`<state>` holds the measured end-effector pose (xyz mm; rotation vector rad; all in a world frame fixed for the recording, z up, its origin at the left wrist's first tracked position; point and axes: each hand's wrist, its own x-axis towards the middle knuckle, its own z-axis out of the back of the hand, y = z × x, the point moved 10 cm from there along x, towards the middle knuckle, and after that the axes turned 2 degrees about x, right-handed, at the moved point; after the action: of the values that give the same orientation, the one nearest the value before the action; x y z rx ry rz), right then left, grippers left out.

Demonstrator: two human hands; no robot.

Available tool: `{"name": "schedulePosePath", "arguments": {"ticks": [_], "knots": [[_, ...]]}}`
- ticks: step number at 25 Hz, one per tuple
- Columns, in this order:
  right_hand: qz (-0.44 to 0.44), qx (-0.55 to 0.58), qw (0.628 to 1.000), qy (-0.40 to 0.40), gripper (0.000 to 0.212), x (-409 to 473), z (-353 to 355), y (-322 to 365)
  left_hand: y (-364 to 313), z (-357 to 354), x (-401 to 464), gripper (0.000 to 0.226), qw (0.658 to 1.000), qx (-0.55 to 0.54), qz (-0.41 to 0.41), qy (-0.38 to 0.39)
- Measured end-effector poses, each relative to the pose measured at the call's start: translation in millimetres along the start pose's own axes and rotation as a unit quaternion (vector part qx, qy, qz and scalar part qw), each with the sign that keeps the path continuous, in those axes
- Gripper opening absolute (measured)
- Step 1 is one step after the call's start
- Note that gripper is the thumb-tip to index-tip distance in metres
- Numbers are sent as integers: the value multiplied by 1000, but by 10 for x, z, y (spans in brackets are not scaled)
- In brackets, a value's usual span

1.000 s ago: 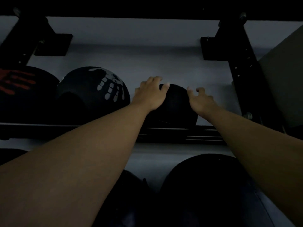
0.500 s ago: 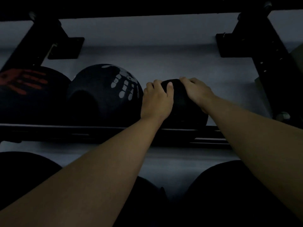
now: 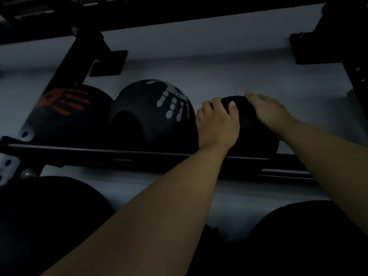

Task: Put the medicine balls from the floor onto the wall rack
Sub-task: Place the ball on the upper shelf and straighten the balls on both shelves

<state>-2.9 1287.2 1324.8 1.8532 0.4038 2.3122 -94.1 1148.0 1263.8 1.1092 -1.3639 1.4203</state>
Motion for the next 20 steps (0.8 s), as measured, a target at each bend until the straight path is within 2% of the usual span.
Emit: {"name": "schedulePosePath", "arguments": {"ticks": [5,9,11,14,16,18,20], "knots": [[30,-20,999,-7,66,-41,48,111,12,-46,28,63,994,13,-9,105],[7,-53,998,14,69,-64,50,165,36,139,65,61,988,30,-48,142],[21,-76,997,12,67,-91,50,291,47,390,124,55,991,23,-72,114],[40,-111,993,5,61,-149,-50,629,154,1016,345,44,992,82,-99,7],[56,-121,991,-5,47,-168,-181,921,383,1437,515,42,990,111,-79,-44],[70,-110,991,-12,35,-177,-408,1201,720,1759,674,44,991,112,-52,-54],[79,-92,993,-11,32,-173,-679,1462,1051,1978,805,47,993,108,-27,-42]]}}
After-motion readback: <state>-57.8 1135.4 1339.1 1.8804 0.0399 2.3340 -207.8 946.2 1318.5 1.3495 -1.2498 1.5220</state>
